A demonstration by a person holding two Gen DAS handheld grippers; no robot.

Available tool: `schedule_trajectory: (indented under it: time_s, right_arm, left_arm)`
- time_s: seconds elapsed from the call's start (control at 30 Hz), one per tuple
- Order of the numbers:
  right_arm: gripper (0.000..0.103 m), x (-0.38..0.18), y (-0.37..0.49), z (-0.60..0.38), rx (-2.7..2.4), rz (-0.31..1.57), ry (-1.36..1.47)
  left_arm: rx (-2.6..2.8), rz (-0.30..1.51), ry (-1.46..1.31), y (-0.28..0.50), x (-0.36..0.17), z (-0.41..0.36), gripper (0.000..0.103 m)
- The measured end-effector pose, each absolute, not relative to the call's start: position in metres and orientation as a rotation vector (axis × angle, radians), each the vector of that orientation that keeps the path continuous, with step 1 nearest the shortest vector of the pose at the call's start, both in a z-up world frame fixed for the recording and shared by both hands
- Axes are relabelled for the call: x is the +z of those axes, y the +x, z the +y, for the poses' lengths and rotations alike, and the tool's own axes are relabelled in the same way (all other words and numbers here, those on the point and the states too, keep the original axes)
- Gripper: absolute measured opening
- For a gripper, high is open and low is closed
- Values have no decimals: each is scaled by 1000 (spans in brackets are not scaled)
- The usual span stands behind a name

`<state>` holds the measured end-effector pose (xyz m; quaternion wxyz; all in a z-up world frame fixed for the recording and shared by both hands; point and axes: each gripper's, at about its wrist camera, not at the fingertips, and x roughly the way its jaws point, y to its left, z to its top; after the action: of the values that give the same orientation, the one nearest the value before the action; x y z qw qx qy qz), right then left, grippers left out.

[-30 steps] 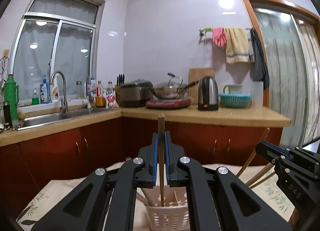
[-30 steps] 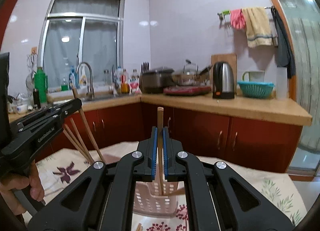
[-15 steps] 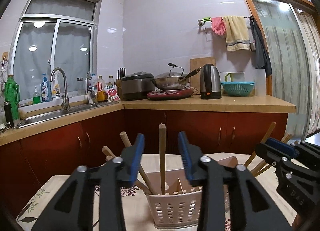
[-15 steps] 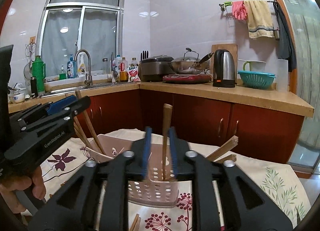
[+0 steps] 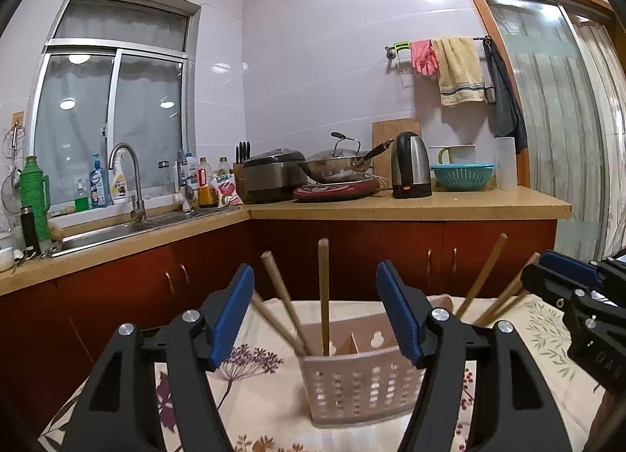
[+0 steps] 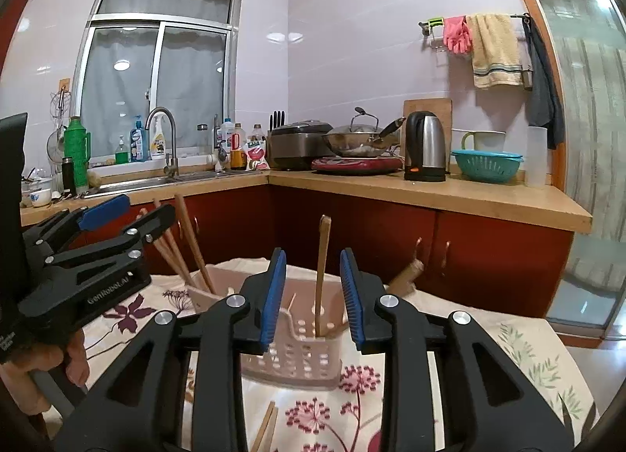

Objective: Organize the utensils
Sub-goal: 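Move the open right gripper back toward the remaining chopsticks, then close the right gripper on one loose wooden chopstick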

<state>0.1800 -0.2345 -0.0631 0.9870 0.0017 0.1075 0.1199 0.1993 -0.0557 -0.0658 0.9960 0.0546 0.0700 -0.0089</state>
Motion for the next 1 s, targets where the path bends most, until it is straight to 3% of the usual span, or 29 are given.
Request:
schedule_trajectory:
  time_s: [0.6, 1.0]
  right_arm:
    - [29, -168, 75, -234, 198, 419, -45]
    - [29, -219, 56, -214, 265, 557, -55]
  left_arm:
    - [80, 344, 88, 120, -137, -31, 65]
    - [104, 453, 99, 85, -178, -20, 65]
